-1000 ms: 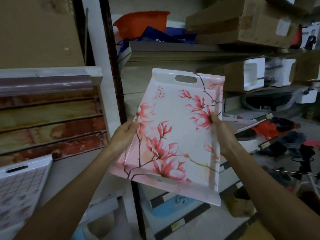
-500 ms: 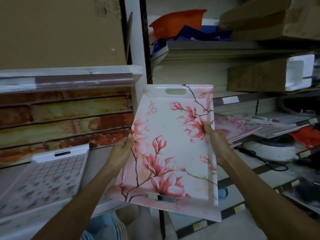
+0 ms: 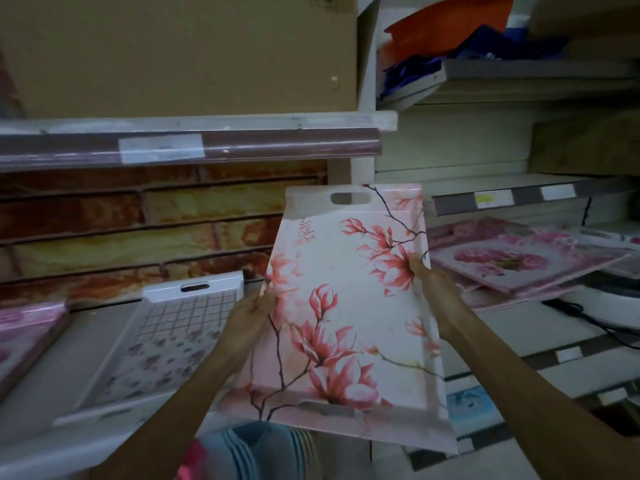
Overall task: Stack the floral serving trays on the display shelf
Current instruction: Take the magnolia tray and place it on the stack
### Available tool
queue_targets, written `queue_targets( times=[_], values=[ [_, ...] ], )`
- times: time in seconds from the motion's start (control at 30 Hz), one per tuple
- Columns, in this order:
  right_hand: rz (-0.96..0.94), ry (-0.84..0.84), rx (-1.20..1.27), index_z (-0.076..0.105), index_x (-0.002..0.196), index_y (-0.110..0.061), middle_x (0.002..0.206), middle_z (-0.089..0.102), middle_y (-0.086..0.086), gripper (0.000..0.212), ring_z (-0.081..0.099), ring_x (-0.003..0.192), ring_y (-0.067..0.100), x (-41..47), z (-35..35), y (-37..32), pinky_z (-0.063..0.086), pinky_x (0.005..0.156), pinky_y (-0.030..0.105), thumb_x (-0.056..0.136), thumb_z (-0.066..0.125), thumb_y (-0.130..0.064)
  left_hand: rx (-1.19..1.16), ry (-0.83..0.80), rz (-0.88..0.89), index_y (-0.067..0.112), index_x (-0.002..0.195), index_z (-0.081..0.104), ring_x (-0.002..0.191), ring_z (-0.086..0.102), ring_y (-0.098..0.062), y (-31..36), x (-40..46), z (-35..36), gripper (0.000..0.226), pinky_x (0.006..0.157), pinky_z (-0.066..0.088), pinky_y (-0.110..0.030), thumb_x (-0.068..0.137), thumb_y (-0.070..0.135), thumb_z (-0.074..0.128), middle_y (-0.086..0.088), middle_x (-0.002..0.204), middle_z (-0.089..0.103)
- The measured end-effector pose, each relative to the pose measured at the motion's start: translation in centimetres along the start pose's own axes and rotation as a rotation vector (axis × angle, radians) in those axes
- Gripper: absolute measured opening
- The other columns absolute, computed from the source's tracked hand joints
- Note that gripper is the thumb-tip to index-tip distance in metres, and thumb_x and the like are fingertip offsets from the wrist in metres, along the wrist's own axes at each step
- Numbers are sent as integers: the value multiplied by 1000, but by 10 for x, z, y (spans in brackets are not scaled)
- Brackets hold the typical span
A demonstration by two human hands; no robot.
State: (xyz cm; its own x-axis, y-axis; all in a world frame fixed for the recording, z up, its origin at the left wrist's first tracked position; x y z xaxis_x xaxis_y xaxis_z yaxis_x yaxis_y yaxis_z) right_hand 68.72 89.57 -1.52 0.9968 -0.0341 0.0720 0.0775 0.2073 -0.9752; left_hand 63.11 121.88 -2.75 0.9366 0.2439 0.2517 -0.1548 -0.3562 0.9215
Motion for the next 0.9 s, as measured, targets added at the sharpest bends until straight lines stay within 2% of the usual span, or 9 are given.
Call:
queue_targets(
  times=[0.13,0.23,0.33,0.37,0.43,0.57,0.63,0.73,0.9],
  values=[
    [17,-33,-35,71,95,-14,83,78,1,33,73,77,16,2,58,12,56,64,26,96,55,-42,14,-8,-11,29,103,71,98,69,-16,-23,3,-51,36,93,52,-48,93,55,49,5,100,75],
    [26,-38,-52,71,96,-14,84,75,3,31,73,81,20,3,102,22,58,61,27,97,55,-40,5,19,-10,29,106,71,100,69,-13,-40,5,-93,29,94,52,-45,95,49,52,7,102,75],
    [49,-75,-86,73,98,-12,92,76,6,38,71,95,28,9,146,40,56,88,40,95,56,-46,20,65,-23,26,104,71,97,68,-11,-55,6,-132,26,88,53,-35,96,42,52,6,100,75],
    [61,-82,-91,73,97,-12,93,76,7,39,70,93,26,7,161,44,54,90,39,94,56,-47,29,80,-28,25,105,71,96,68,-11,-59,6,-145,28,86,53,-33,97,42,51,6,100,74],
    [92,-113,-78,72,93,-14,90,75,6,36,70,85,21,9,191,55,53,82,33,95,56,-46,55,118,-35,23,102,71,94,67,-14,-73,9,-173,32,85,53,-36,94,47,51,4,99,74],
    [187,-209,-32,70,114,-10,100,72,16,45,69,81,31,10,243,80,55,64,34,92,58,-47,63,173,-73,11,99,70,81,62,-12,-92,16,-216,31,68,47,-25,99,34,49,-3,95,72],
    [155,-221,-55,69,112,-11,98,74,16,33,68,78,31,11,260,84,53,60,31,95,58,-38,63,195,-75,3,99,68,75,57,-12,-98,23,-234,34,63,42,-23,99,31,49,-4,91,69],
    [69,-214,-104,66,105,-12,88,72,6,16,68,64,13,7,279,87,45,50,18,99,54,-20,68,254,-81,2,93,67,70,52,-9,-106,36,-256,31,61,39,-21,100,27,49,-2,81,64],
    [0,-242,-198,62,116,-9,108,70,3,25,65,91,12,6,300,99,46,65,20,91,63,-8,74,286,-109,2,93,67,68,50,-14,-123,51,-273,31,58,36,-27,100,26,49,-3,79,62]
  ],
)
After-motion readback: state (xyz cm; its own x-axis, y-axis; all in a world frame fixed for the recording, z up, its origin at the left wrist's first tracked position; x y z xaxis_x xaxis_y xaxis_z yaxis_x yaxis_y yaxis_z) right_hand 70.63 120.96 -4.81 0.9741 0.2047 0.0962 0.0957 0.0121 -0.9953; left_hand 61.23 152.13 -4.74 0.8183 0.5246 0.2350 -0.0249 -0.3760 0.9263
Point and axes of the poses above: each hand's wrist, its own x-axis towards the middle knuckle, its own z-axis out of the palm, y = z × x, the point moved 8 cm from there along x, towards the middle knuckle
